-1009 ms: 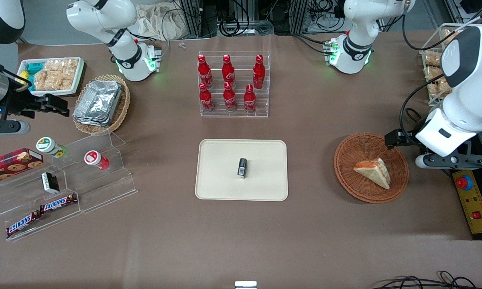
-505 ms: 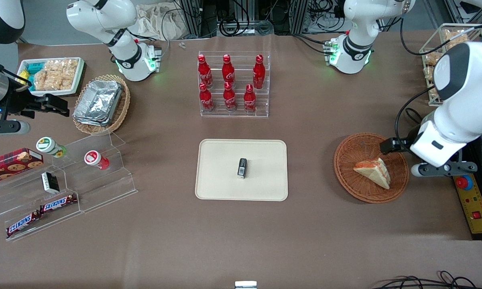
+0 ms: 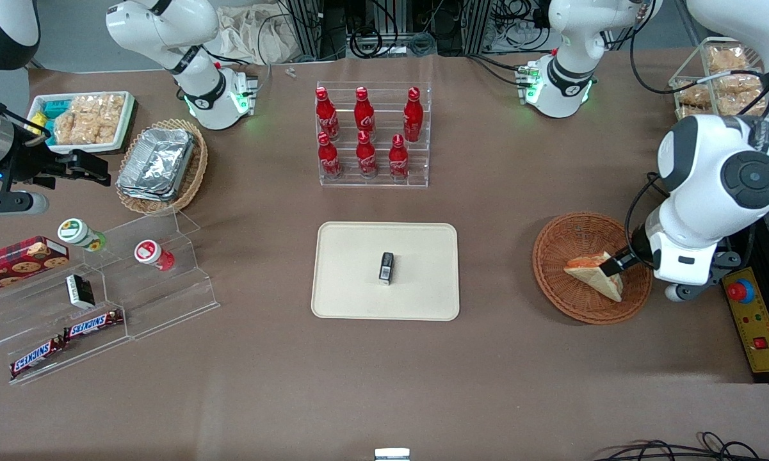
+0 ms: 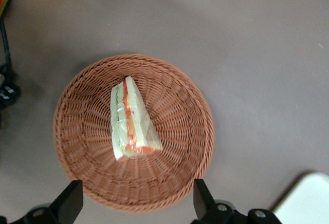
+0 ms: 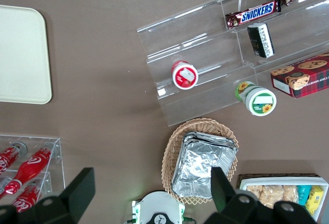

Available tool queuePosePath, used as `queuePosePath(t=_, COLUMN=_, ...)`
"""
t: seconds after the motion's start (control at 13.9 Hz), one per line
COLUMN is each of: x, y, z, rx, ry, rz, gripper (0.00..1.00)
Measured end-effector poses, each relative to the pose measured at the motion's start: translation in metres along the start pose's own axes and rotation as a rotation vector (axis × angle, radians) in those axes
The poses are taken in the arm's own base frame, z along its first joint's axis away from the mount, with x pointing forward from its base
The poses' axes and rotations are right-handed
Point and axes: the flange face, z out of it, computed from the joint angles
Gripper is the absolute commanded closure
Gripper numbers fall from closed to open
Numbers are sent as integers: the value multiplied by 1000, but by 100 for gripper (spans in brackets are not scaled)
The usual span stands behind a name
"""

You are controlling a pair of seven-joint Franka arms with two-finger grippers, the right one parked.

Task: Place sandwich from basket to tray
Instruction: 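Move the left gripper down over the wrapped sandwich in the basket, then lower the open left gripper around the sandwich and close it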

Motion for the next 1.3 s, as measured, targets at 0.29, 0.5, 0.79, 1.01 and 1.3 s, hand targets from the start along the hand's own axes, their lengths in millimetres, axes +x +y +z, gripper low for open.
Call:
queuePosePath(t=0.29, x=6, y=-7, z=41, rx=22, ry=-10, rz=-136, gripper=1)
queuePosePath(t=0.5, x=5, y=-1, z=62, rx=19, ry=-11, rz=-175, gripper=1)
queuePosePath(t=0.79, x=1, y=0, z=95, rx=16, ry=-29, rz=-178, gripper=1)
queuePosePath(t=1.01, x=-1, y=-3, z=102, rx=14, ry=-29, rz=-178, gripper=1)
queuePosePath(t=1.3, x=-7, y=-16, z=127, rx=-3, ry=-18, rz=-189, gripper=1)
